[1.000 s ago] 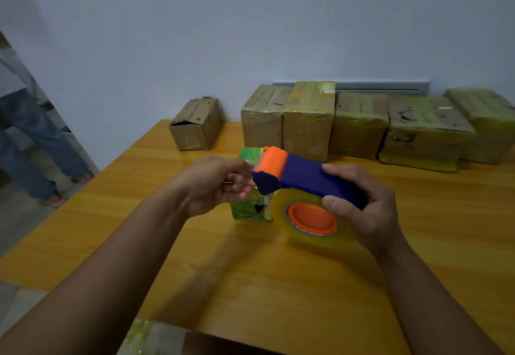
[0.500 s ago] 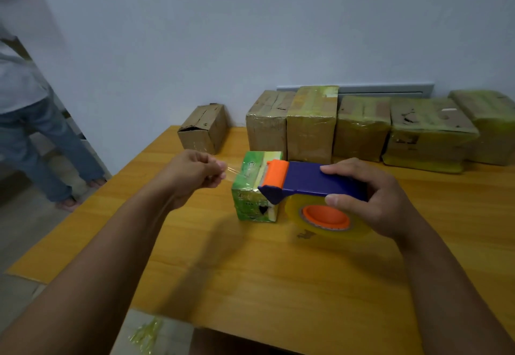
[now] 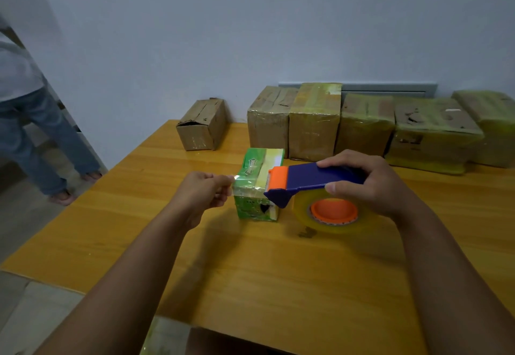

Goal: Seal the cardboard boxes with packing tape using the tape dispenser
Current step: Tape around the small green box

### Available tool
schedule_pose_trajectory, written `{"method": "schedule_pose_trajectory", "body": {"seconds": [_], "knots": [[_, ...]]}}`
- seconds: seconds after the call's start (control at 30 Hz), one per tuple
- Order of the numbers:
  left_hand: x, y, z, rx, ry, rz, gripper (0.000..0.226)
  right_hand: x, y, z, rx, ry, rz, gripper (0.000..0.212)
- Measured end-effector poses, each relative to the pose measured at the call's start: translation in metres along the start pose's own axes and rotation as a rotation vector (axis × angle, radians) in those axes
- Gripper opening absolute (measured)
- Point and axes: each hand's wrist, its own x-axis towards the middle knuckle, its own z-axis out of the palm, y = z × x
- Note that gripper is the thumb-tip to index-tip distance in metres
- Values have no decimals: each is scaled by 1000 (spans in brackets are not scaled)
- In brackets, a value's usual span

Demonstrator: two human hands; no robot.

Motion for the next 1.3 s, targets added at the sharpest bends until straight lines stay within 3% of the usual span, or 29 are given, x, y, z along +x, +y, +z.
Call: {"method": "schedule_pose_trajectory", "body": {"seconds": [0.17, 0.27, 0.33, 0.4, 0.47, 0.53, 0.73, 0.9, 1.3], "knots": [[1, -2, -1, 11, -72, -103, 26, -2, 6, 3, 32, -1, 18, 42], [3, -5, -1, 235, -90, -150, 42, -5, 10, 3, 42, 9, 24, 42], [3, -13, 4, 511, 83, 29, 42, -7, 12, 4, 47, 28, 28, 42], [-5, -24, 11, 710, 288, 423, 36, -8, 13, 7, 51, 50, 25, 44], [-13, -33, 19, 847, 216, 742, 47, -7, 12, 14, 60, 72, 24, 44], [-9, -45, 22, 1046, 144, 868, 55, -5, 10, 25, 54, 95, 25, 45], [16, -58, 14, 1131, 213, 865, 66, 1, 5, 51, 54, 121, 27, 46], [19, -55, 30, 1075, 334, 821, 55, 1, 7, 49, 37, 95, 12, 50], [34, -59, 19, 964, 301, 860, 52, 1, 4, 45, -47, 103, 9, 43]]}}
